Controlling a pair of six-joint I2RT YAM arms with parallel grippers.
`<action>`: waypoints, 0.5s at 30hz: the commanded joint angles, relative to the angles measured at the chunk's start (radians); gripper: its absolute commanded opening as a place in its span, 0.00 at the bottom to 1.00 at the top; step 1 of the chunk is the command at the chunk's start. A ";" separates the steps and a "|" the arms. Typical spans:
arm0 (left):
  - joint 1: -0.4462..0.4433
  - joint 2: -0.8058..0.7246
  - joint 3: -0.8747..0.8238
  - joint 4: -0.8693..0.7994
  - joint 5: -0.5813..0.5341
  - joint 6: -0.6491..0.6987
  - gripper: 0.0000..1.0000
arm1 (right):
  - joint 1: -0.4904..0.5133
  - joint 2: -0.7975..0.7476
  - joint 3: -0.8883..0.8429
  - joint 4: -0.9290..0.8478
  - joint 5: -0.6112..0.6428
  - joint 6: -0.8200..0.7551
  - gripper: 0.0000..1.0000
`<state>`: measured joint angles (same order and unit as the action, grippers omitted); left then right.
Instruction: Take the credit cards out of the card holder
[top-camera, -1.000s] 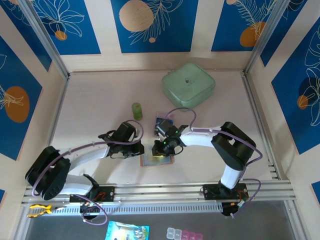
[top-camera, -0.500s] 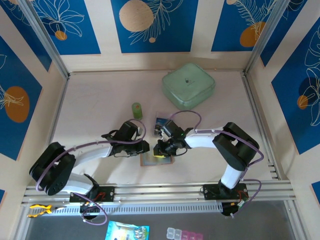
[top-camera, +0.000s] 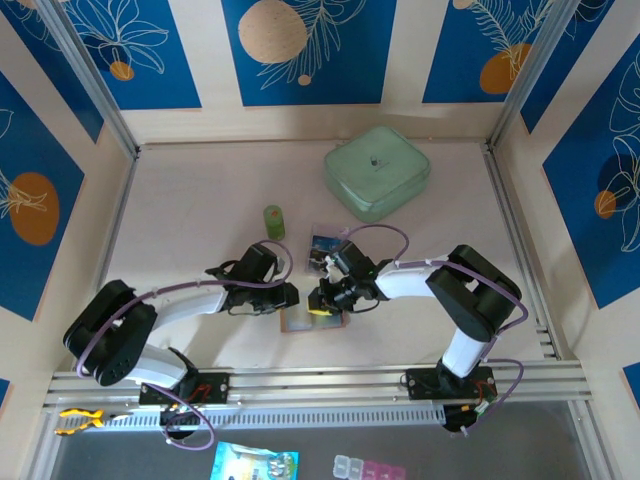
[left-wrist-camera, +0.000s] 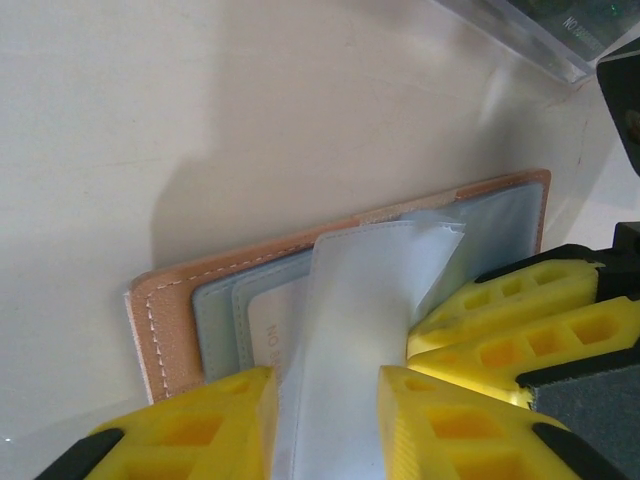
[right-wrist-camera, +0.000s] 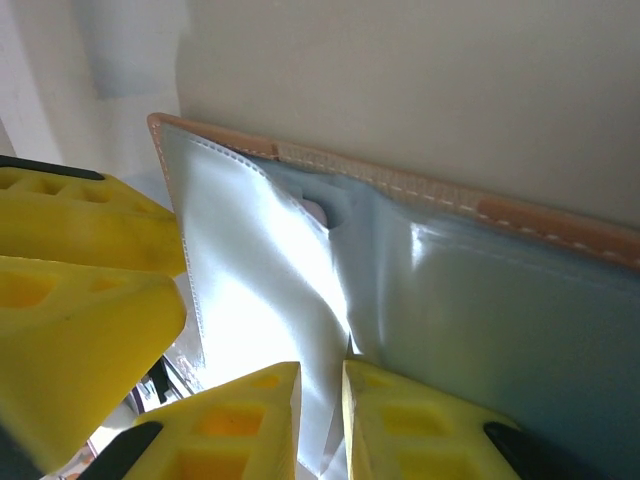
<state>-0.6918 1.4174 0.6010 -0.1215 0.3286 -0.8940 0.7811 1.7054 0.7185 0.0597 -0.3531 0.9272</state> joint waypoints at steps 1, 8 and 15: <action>-0.006 0.016 0.000 -0.030 -0.018 -0.016 0.33 | 0.000 0.038 -0.038 -0.043 0.001 0.018 0.21; -0.017 0.015 0.000 0.046 0.027 -0.031 0.28 | 0.004 0.035 -0.040 -0.018 -0.017 0.027 0.21; -0.042 -0.012 0.023 0.036 0.046 -0.041 0.27 | 0.013 -0.034 -0.019 -0.055 -0.007 0.032 0.26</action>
<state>-0.7155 1.4281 0.6010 -0.0891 0.3481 -0.9199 0.7795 1.6981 0.7105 0.0845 -0.3683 0.9508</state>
